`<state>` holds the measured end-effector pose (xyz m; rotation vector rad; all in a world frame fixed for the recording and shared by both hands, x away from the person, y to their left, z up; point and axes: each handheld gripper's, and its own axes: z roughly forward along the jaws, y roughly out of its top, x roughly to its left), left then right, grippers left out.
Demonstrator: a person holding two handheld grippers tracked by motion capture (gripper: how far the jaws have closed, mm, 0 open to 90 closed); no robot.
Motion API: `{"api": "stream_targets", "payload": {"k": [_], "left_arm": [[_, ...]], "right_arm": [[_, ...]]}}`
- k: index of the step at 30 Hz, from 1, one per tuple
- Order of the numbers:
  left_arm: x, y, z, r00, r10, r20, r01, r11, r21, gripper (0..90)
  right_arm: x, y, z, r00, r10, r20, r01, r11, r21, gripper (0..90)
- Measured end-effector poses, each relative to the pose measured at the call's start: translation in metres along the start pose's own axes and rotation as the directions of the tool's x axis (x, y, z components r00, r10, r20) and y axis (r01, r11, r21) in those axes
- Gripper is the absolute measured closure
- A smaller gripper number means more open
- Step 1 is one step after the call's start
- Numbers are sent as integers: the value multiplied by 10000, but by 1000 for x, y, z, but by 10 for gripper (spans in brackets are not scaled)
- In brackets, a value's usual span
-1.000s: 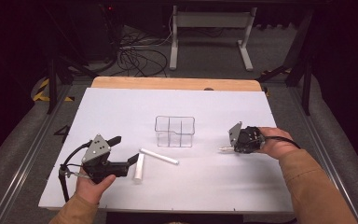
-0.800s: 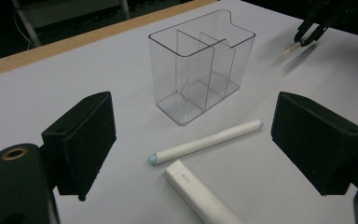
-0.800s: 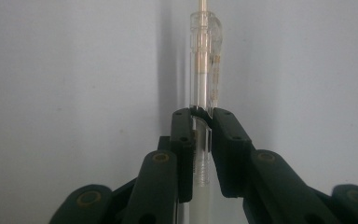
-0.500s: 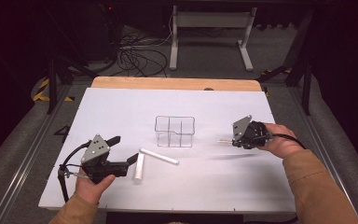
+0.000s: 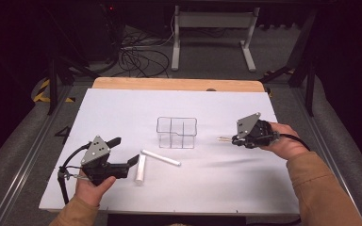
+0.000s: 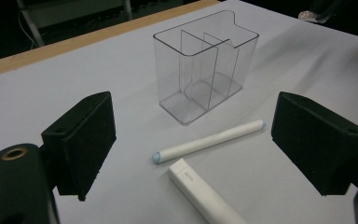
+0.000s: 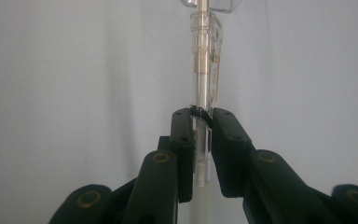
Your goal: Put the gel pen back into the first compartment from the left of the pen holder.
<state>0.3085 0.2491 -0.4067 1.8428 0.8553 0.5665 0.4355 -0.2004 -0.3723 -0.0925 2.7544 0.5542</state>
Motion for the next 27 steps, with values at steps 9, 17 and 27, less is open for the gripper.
{"api": "stream_targets", "payload": {"k": [9,17,27], "left_arm": [[1,-2,-1,10000,20,-67,-20,10000,10,145],[1,-5,-4,9999,17,-163,-18,10000,-17,142],[2,-9,-5,9998,-82,-184,82,10000,-17,141]], "right_arm": [[-2,10,-10,9996,229,170,-211,9950,-973,789],[-6,19,-18,9988,498,-22,-489,9711,-2337,789],[-11,31,-26,9955,934,-149,-928,9330,-3476,789]]}}
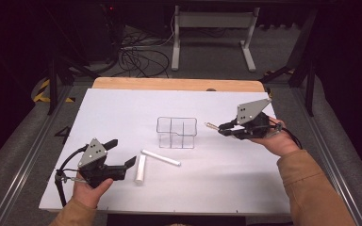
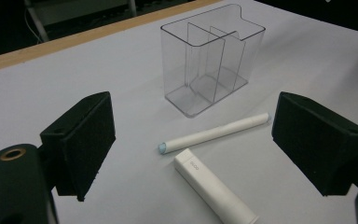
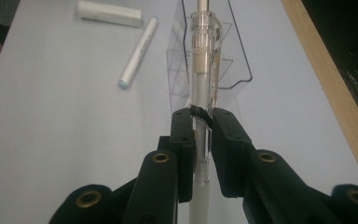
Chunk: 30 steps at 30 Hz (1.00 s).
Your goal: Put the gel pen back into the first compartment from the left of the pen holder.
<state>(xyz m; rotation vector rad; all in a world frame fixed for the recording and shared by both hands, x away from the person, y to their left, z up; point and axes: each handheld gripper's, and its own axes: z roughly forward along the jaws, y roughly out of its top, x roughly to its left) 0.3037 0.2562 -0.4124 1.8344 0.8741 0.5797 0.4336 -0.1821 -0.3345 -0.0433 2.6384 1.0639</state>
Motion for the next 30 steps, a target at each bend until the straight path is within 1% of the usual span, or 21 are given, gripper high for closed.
{"api": "stream_targets", "payload": {"k": [5,6,9,12,20,24,30], "left_arm": [[1,-1,-1,10000,-1,-6,1,10000,6,141],[1,-2,-1,10000,-14,-9,14,10000,7,141],[0,-2,-2,10000,-28,29,28,10000,18,140],[0,-3,-2,10000,-30,34,30,10000,14,140],[1,-5,-3,10000,-46,11,46,10000,47,140],[1,-6,-4,10000,-58,-10,58,10000,36,140],[2,-7,-5,9999,-113,-33,114,9999,41,140]], "right_arm": [[-2,6,3,9996,289,37,-288,9991,-304,789],[-3,7,4,9990,440,32,-438,9983,-386,789],[-5,10,5,9963,864,-11,-862,9931,-792,789],[-5,13,6,9940,1094,-26,-1090,9876,-1133,789],[-5,23,12,9891,1471,-69,-1463,9764,-1589,789],[-5,27,13,9860,1664,-101,-1652,9674,-1918,788],[-6,34,18,9849,1729,-53,-1704,9646,-2015,789]]}}
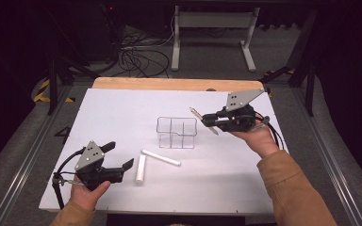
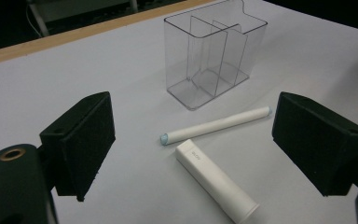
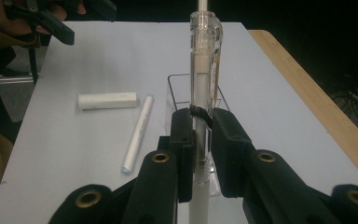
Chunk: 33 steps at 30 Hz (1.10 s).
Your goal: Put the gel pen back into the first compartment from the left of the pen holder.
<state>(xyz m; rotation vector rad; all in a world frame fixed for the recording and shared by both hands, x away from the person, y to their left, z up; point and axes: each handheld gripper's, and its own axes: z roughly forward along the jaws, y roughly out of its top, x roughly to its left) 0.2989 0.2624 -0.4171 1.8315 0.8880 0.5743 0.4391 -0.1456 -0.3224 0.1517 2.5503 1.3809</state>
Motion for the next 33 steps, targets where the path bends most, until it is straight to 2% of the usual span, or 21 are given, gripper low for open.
{"api": "stream_targets", "payload": {"k": [14,21,33], "left_arm": [[2,-2,0,10000,-59,14,59,10000,9,139],[2,-2,-1,10000,-42,-5,42,10000,5,139],[2,-2,0,10000,-35,-13,35,10000,51,139]], "right_arm": [[1,16,14,9988,275,399,-254,9982,-537,788],[0,22,28,9973,608,407,-563,9930,-1041,788],[3,28,59,9956,822,442,-760,9889,-1274,787]]}}
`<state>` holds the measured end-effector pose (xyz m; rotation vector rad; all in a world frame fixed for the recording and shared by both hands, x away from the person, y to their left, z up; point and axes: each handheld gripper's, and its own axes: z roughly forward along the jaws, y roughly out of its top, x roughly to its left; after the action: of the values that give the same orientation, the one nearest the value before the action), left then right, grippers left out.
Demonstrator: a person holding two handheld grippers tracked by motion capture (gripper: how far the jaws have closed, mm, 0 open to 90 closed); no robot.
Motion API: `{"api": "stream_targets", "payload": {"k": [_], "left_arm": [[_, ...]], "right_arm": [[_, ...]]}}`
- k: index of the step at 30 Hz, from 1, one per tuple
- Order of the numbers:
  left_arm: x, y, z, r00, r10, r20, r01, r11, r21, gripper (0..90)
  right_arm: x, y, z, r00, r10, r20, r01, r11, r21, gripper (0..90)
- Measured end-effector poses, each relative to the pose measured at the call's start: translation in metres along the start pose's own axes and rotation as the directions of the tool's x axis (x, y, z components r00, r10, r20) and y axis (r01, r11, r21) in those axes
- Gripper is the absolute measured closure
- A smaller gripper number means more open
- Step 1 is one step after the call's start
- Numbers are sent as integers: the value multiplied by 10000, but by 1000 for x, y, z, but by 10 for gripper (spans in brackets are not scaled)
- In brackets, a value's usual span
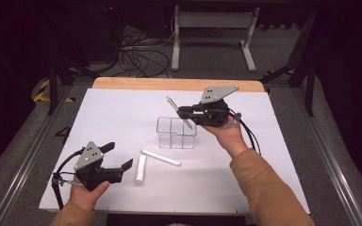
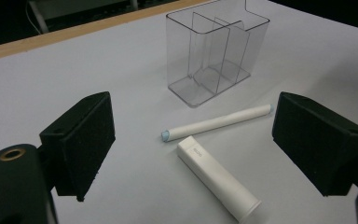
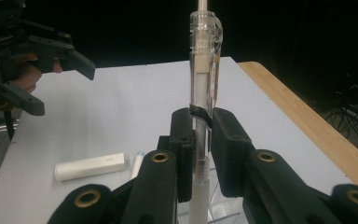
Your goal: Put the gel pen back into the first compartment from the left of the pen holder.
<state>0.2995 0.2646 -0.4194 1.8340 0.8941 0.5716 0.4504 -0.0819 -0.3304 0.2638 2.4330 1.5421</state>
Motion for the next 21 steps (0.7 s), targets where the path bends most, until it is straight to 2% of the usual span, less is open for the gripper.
{"api": "stream_targets", "payload": {"k": [16,21], "left_arm": [[-1,-1,0,10000,-25,77,25,10000,22,139],[-2,-1,0,9999,38,98,-38,10000,26,139]], "right_arm": [[7,-4,33,9993,367,-4,-367,9972,-651,787],[8,-3,39,9990,452,44,-445,9938,-1021,787]]}}
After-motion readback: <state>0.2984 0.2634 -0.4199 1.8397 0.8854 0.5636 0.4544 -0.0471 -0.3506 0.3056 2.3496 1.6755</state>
